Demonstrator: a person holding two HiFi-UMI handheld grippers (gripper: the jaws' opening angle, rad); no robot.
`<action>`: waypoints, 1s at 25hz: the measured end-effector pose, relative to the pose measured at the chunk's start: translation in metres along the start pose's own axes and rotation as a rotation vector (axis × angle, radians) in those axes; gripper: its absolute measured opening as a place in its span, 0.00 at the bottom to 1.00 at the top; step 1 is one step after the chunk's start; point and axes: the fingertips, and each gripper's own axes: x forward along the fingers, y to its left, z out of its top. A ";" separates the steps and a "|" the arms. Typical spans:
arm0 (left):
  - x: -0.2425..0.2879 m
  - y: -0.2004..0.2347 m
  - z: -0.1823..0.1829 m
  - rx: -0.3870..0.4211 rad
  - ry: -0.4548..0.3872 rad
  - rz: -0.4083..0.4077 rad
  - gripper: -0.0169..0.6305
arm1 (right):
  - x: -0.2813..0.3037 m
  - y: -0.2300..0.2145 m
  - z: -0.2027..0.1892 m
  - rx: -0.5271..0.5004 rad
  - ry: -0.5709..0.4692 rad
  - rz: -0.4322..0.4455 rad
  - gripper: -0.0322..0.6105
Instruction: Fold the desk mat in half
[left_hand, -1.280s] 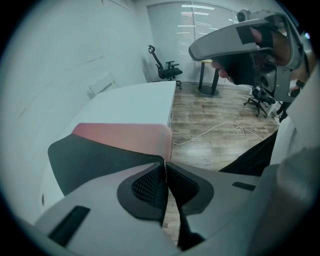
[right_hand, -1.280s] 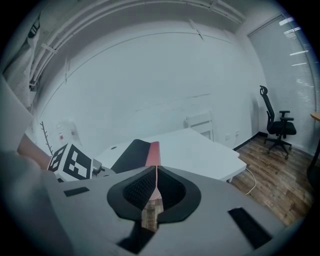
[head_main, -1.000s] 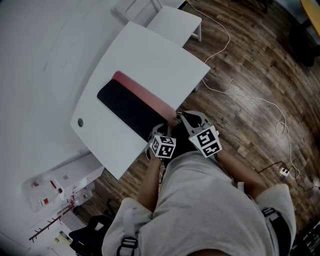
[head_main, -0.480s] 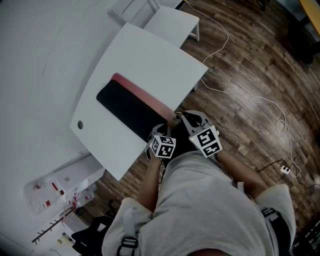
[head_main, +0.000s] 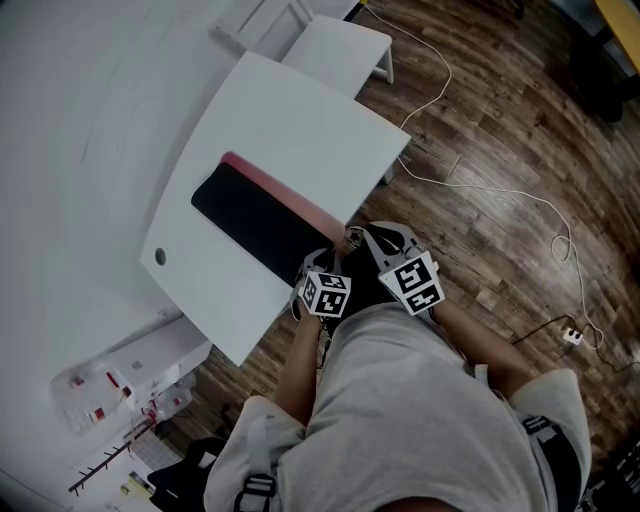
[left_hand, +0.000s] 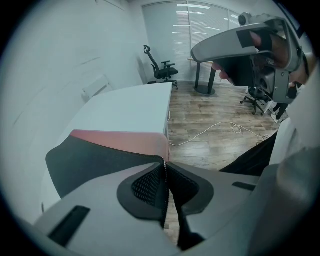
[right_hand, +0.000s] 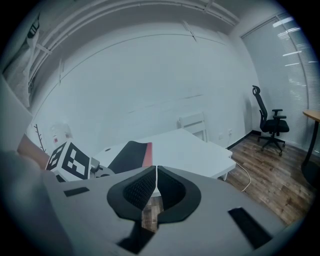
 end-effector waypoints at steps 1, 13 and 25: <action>0.000 0.000 0.001 -0.001 -0.001 -0.002 0.09 | 0.000 0.000 0.000 0.000 0.000 -0.001 0.11; -0.002 -0.002 0.007 0.001 0.004 -0.025 0.09 | -0.006 -0.007 0.000 0.034 -0.002 -0.025 0.11; 0.000 -0.002 0.011 -0.010 -0.007 -0.097 0.09 | 0.006 -0.018 0.006 0.060 -0.012 -0.072 0.11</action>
